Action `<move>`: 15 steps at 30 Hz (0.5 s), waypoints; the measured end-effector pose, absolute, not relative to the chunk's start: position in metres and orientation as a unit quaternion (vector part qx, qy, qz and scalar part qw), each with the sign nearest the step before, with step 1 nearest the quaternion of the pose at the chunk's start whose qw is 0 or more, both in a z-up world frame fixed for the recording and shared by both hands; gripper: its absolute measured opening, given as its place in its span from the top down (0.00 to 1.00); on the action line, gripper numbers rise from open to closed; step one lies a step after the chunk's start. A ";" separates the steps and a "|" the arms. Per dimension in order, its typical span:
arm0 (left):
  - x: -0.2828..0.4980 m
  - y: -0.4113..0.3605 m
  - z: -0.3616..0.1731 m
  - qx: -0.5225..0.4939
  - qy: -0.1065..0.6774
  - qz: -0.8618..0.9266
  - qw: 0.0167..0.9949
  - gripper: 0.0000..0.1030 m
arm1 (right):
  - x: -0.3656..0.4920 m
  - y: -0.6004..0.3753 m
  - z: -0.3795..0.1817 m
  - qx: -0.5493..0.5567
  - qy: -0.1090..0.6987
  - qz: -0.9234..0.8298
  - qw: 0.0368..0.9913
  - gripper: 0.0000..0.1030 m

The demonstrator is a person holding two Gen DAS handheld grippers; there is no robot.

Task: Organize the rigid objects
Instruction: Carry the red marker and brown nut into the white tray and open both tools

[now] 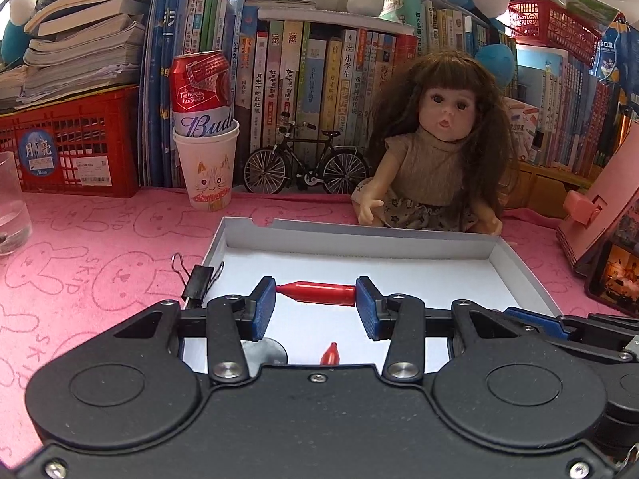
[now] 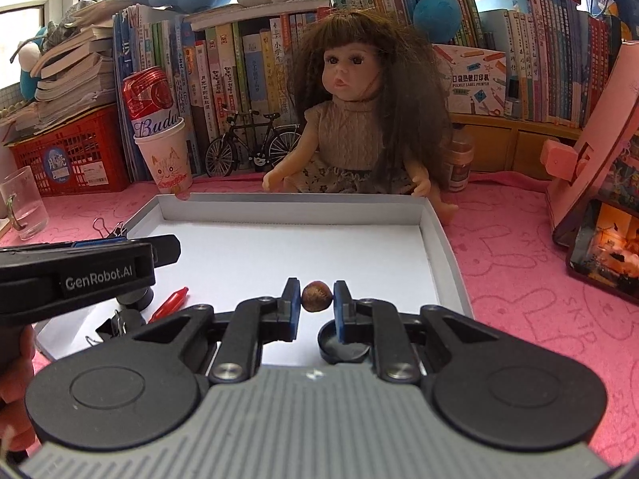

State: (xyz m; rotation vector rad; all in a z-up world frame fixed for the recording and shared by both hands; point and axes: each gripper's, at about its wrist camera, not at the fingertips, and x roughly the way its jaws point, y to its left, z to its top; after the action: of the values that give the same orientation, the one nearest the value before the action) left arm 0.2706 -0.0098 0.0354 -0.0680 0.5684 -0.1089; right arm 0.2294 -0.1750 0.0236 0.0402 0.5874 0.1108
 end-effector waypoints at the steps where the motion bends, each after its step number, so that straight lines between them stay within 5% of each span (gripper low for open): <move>1: 0.273 -0.010 0.035 -0.029 0.281 -0.052 0.958 0.60 | 0.234 -0.175 0.024 0.020 0.291 0.055 0.955 0.79; 15: 0.281 -0.007 0.012 -0.019 0.307 -0.044 0.950 0.60 | 0.252 -0.176 0.010 0.035 0.322 0.048 0.945 0.79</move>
State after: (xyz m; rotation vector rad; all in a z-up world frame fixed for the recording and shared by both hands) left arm 0.2815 -0.0067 0.0116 -0.0378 0.6250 -0.0891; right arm 0.2515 -0.1758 0.0102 0.0704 0.6558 0.0974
